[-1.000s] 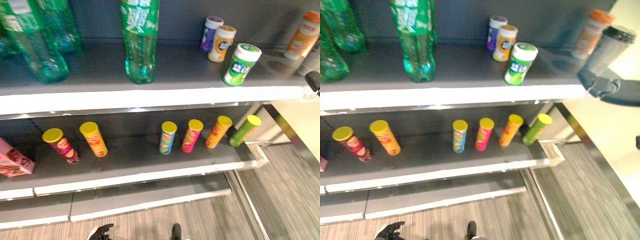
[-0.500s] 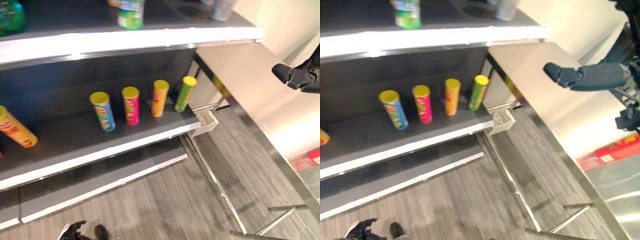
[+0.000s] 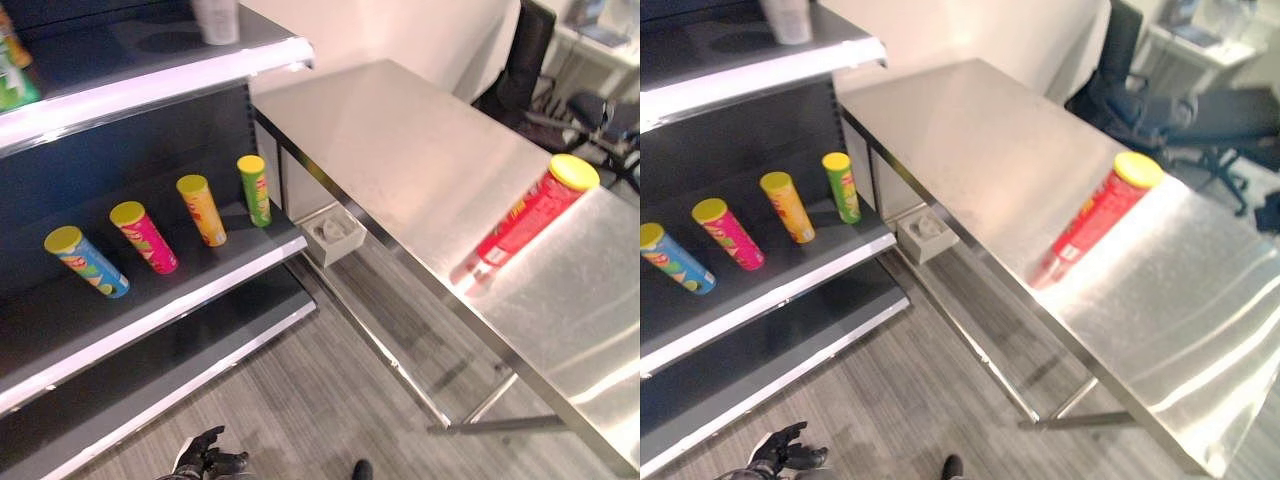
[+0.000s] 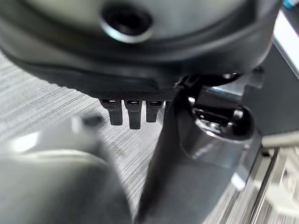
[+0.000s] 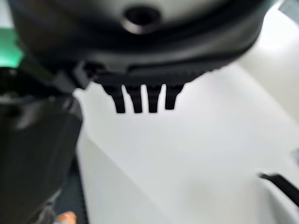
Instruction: Put the goods on the table back onto the shelves and tidy them up.
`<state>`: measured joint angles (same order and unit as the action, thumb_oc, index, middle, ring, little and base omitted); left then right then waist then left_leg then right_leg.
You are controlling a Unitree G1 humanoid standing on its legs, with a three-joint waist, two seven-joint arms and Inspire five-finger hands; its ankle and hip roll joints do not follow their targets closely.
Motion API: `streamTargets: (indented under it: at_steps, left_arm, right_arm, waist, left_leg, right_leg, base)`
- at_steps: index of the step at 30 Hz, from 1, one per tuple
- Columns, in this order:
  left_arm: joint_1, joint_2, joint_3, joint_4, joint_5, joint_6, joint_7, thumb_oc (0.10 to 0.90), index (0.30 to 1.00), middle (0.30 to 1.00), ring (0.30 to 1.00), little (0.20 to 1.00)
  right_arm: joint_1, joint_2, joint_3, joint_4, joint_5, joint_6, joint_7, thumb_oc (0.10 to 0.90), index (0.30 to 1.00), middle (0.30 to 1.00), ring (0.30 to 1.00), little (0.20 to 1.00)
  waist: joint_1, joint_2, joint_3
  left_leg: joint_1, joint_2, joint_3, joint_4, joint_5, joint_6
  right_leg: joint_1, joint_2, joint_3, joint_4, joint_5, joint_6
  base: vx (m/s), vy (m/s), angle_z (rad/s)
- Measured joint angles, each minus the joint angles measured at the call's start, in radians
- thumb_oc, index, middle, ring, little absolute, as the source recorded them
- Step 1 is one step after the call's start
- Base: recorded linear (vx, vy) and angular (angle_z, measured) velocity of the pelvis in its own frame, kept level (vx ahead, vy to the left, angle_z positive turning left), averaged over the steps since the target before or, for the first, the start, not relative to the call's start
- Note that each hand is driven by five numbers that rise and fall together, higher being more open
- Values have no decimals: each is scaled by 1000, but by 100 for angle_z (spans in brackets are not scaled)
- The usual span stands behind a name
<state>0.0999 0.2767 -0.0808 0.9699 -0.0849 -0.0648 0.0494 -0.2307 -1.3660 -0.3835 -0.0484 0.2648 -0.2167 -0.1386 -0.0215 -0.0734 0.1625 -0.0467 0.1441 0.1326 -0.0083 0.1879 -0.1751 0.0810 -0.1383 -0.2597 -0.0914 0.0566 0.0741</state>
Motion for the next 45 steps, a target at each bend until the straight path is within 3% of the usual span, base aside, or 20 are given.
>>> streamTargets:
  at_steps: [1,2,3,6,8,14,23,36,45]
  left_arm:
    - [3,6,4,3,1,-3,5,800,900,900,900,900]
    - [4,16,3,8,6,-5,6,800,900,900,900,900]
    - [5,26,3,11,7,-5,5,800,900,900,900,900]
    - [-6,30,-8,32,8,3,2,800,900,900,900,900]
    - [-3,47,-11,42,10,2,3,800,900,900,900,900]
    - [10,50,-38,30,42,1,1,800,900,900,900,900]
    - [49,46,-50,33,53,0,-10,800,900,900,900,900]
    - [63,48,-51,37,79,0,-17,800,900,900,900,900]
    - [70,48,-64,31,87,2,-17,800,900,900,900,900]
  right_arm:
    - [-13,15,24,11,12,-6,-20,800,900,900,900,900]
    - [-26,25,53,24,17,-13,-22,800,900,900,900,900]
    - [-26,26,69,28,18,-16,-18,800,900,900,900,900]
    - [-23,85,73,52,25,-22,-15,800,900,900,900,900]
    - [-23,164,78,87,31,-18,-7,800,900,900,900,900]
    - [0,194,132,130,32,0,27,800,900,900,900,900]
    - [39,207,214,208,-25,42,50,800,900,900,900,900]
    - [59,243,290,324,-133,99,53,800,900,900,900,900]
    - [59,279,274,359,-146,105,0,800,900,900,900,900]
  waist:
    - [-20,14,-4]
    - [-2,14,-4]
    - [16,-1,3]
    - [0,-29,9]
    - [10,-31,8]
    - [-23,-8,-7]
    - [-10,8,-46]
    - [59,33,-54]
    - [59,52,-34]
  left_leg:
    - [12,-8,29,-21,-75,68]
    - [49,-22,-33,-53,-121,70]
    - [61,-30,-57,-59,-122,73]
    - [71,-47,-57,-68,-116,74]
    - [131,-48,-28,-81,-122,80]
    - [167,-39,33,-81,-136,86]
    - [160,-40,40,-82,-136,86]
    - [103,-45,-32,-81,-120,88]
    - [76,-46,-62,-81,-112,85]
  right_leg:
    - [2,28,-5,-1,-12,0]
    - [-8,44,34,-1,-12,1]
    - [-16,47,57,-1,-6,1]
    - [-5,30,63,-2,-5,16]
    - [28,27,77,-2,-9,24]
    - [28,34,143,-1,2,26]
    - [15,34,152,-2,11,25]
    - [1,29,86,-9,5,32]
    - [-7,30,58,-9,1,34]
  base:
    - [28,-7,-37]
    - [33,11,-58]
    - [23,17,-80]
    - [113,59,-15]
    - [111,80,-31]
    - [64,99,-36]
    - [20,42,-3]
    - [14,15,17]
    - [15,0,9]
